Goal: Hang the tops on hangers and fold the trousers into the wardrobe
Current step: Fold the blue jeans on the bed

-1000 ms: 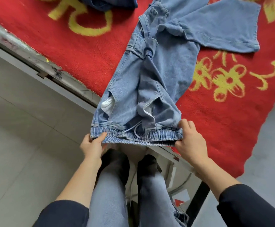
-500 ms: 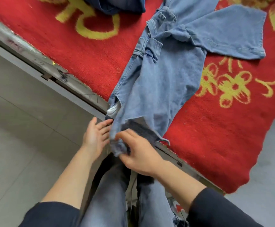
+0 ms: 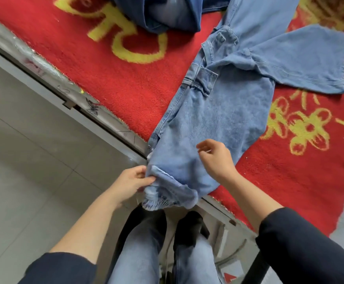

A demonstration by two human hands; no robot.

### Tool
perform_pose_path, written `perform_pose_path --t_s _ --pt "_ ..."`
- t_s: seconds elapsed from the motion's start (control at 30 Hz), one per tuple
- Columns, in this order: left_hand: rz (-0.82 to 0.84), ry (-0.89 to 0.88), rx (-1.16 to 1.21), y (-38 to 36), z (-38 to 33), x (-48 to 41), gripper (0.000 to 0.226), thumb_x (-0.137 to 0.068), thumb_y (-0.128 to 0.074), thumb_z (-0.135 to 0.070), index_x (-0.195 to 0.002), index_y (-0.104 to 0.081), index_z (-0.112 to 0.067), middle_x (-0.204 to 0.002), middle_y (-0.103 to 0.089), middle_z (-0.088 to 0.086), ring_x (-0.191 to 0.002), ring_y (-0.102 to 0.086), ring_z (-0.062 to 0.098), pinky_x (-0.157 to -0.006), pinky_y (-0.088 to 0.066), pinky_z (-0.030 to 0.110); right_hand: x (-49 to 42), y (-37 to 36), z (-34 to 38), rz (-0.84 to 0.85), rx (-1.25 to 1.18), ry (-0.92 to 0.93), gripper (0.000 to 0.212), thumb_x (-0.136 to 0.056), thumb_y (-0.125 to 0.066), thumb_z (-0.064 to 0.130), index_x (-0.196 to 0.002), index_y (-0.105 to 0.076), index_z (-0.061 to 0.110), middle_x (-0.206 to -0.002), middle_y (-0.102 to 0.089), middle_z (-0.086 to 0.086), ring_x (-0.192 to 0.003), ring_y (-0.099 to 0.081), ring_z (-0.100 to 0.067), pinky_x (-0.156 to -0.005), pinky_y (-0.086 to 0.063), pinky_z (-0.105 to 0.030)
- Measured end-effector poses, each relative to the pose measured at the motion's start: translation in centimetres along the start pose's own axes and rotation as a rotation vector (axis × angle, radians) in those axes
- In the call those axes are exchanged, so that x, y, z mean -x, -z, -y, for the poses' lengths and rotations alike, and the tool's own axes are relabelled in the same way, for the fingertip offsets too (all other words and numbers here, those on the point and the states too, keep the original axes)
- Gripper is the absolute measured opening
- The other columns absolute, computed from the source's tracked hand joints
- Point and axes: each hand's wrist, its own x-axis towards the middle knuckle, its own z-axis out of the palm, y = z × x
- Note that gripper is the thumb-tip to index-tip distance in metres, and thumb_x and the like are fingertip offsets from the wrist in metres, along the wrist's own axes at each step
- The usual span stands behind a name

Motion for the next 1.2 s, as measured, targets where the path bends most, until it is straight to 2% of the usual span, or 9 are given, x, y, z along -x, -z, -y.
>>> perform_pose_path --t_s 0.1,0.2,0.37,0.5,0.7,0.83,0.9,1.1,1.2 --pt "-0.113 0.07 -0.117 3.0 0.4 0.2 0.016 -0.086 -0.066 -0.003 -0.077 -0.068 -0.016 -0.072 -0.069 -0.001 -0.068 -0.059 0.011 -0.059 -0.043 0.012 -2.3 0.5 0.2 0.023 0.026 -0.004 0.038 -0.083 -0.05 0.007 -0.117 -0.064 0.014 -0.109 -0.067 -0.007 -0.094 -0.063 -0.026 -0.083 -0.051 -0.036" --pt "-0.166 0.084 -0.402 2.1 -1.8 -1.9 0.017 -0.083 -0.061 0.001 -0.089 -0.068 -0.013 -0.092 -0.07 0.008 -0.089 -0.062 0.023 -0.081 -0.047 0.03 -4.1 1.2 0.2 0.036 0.01 -0.005 0.041 -0.083 -0.051 0.009 -0.123 -0.061 0.016 -0.116 -0.064 -0.007 -0.101 -0.061 -0.025 -0.084 -0.048 -0.031" --pt "-0.522 -0.219 -0.485 -3.1 -10.4 -4.7 0.032 -0.079 -0.055 -0.004 -0.107 -0.059 -0.019 -0.093 -0.062 0.001 -0.09 -0.058 0.025 -0.082 -0.044 0.033 -7.6 5.1 -1.0 -0.097 -0.118 -0.061 0.033 -0.084 -0.053 0.01 -0.115 -0.062 0.014 -0.108 -0.062 -0.006 -0.093 -0.059 -0.02 -0.072 -0.044 -0.027" --pt "-0.482 -0.389 -0.683 -6.7 -17.0 -8.3 0.05 -0.081 -0.058 -0.008 -0.129 -0.049 -0.015 -0.119 -0.053 0.011 -0.112 -0.048 0.03 -0.094 -0.037 0.038 -12.1 10.4 -3.6 -0.245 -0.248 -0.184 0.031 -0.083 -0.052 0.012 -0.113 -0.06 0.014 -0.101 -0.062 -0.004 -0.081 -0.06 -0.022 -0.061 -0.048 -0.027" --pt "-0.518 -0.611 -0.78 -10.6 -24.8 -14.9 0.077 -0.077 -0.075 -0.023 -0.144 -0.036 -0.022 -0.137 -0.041 0.004 -0.123 -0.034 0.025 -0.102 -0.031 0.035 -20.4 17.3 -8.0 -0.509 -0.608 -0.518 0.032 -0.084 -0.055 0.024 -0.108 -0.059 0.004 -0.103 -0.065 -0.017 -0.093 -0.061 -0.031 -0.087 -0.05 -0.047" --pt "-0.438 -0.661 -0.935 -12.4 -28.2 -19.3 0.08 -0.073 -0.077 -0.026 -0.144 -0.039 -0.027 -0.144 -0.039 0.004 -0.131 -0.032 0.026 -0.111 -0.026 0.038 -25.2 20.7 -9.1 -0.651 -1.018 -0.649 0.019 -0.084 -0.063 0.02 -0.079 -0.054 0.004 -0.071 -0.056 -0.007 -0.065 -0.059 -0.022 -0.064 -0.054 -0.036" --pt "-0.42 -0.673 -0.996 -13.3 -29.2 -20.9 0.078 -0.071 -0.077 -0.021 -0.141 -0.042 -0.03 -0.144 -0.038 0.004 -0.133 -0.03 0.025 -0.111 -0.027 0.04 -27.3 22.2 -9.1 -0.762 -1.195 -0.688 0.019 -0.077 -0.069 0.016 -0.083 -0.052 0.008 -0.076 -0.058 -0.005 -0.064 -0.059 -0.019 -0.06 -0.054 -0.034" --pt "-0.303 -0.856 -0.809 -13.5 -32.1 -23.8 0.038 -0.071 -0.078 -0.007 -0.106 -0.073 -0.022 -0.102 -0.066 0.002 -0.097 -0.057 0.024 -0.088 -0.039 0.029 -33.2 27.8 -6.9 -1.027 -1.213 -0.6 0.031 -0.072 -0.067 0.016 -0.101 -0.057 0.011 -0.103 -0.068 -0.005 -0.084 -0.067 -0.023 -0.078 -0.057 -0.04" --pt "-0.345 -0.844 -0.506 -12.2 -33.8 -24.4 0.012 -0.079 -0.075 -0.01 -0.087 -0.077 -0.018 -0.076 -0.069 -0.009 -0.073 -0.058 0.0 -0.07 -0.044 0.02 -36.5 31.2 -2.3 -1.026 -0.874 -0.398 0.014 -0.083 -0.059 0.023 -0.091 -0.058 0.011 -0.082 -0.061 0.002 -0.081 -0.056 -0.018 -0.072 -0.042 -0.027"
